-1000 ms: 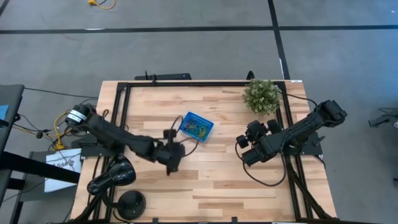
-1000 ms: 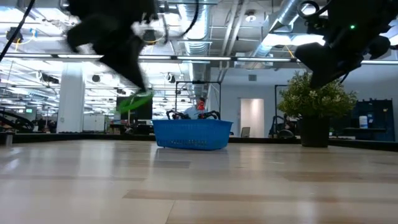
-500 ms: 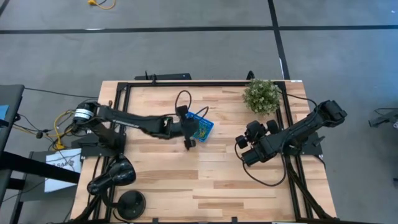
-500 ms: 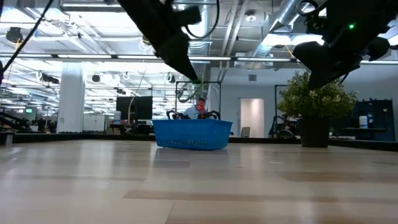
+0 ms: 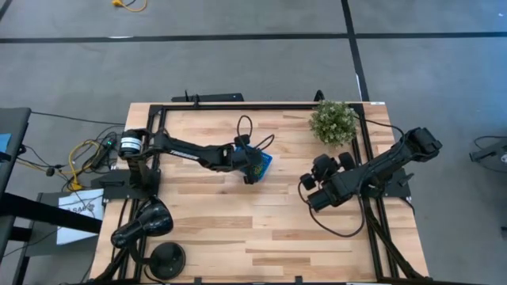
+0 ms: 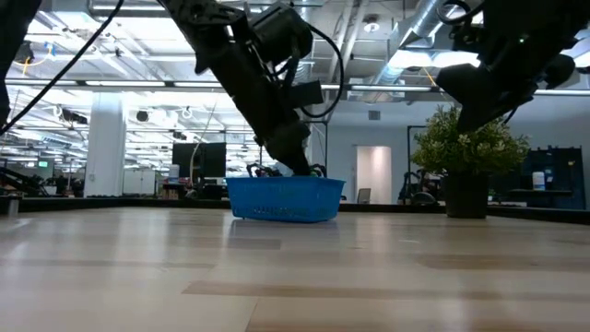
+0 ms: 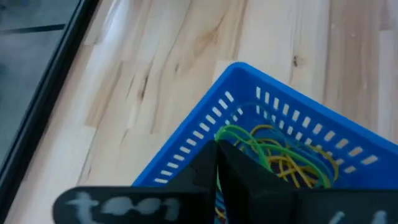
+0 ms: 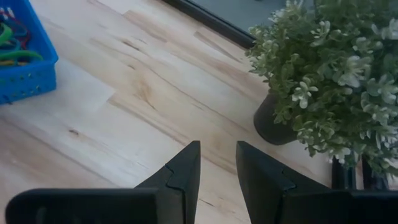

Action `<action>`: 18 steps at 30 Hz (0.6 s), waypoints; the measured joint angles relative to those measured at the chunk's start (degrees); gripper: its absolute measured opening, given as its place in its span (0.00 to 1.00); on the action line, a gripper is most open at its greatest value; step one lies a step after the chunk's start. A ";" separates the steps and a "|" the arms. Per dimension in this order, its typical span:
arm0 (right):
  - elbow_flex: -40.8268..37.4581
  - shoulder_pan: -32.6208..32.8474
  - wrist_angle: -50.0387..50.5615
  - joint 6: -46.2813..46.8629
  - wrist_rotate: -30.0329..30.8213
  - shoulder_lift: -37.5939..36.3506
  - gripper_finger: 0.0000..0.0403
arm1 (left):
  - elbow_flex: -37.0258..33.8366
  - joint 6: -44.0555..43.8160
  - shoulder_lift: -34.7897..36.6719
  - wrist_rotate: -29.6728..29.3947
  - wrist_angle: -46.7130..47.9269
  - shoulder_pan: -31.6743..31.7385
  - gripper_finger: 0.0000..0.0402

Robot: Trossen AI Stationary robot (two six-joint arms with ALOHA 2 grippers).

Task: Pick and place items into bin
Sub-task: Put the green rubber band into the blue bin

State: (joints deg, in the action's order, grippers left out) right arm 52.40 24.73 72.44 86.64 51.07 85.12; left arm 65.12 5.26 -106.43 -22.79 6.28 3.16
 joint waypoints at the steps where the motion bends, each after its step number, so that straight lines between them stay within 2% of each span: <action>1: 0.00 0.01 -0.30 -0.86 -0.06 0.00 0.24 | -0.02 0.00 -0.07 0.02 0.01 -0.02 0.00; 9: 0.01 -0.08 -5.42 -7.04 -0.52 0.00 0.24 | 0.00 2.25 0.24 -1.41 -0.72 -0.03 0.00; 18: 0.02 -0.07 -8.04 -9.15 -1.47 0.00 0.24 | 0.00 3.30 0.24 4.39 -1.56 -0.04 0.03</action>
State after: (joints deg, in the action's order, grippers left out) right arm 52.42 24.67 64.40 77.49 49.60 85.12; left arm 65.12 8.56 -106.19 -18.39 4.71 3.11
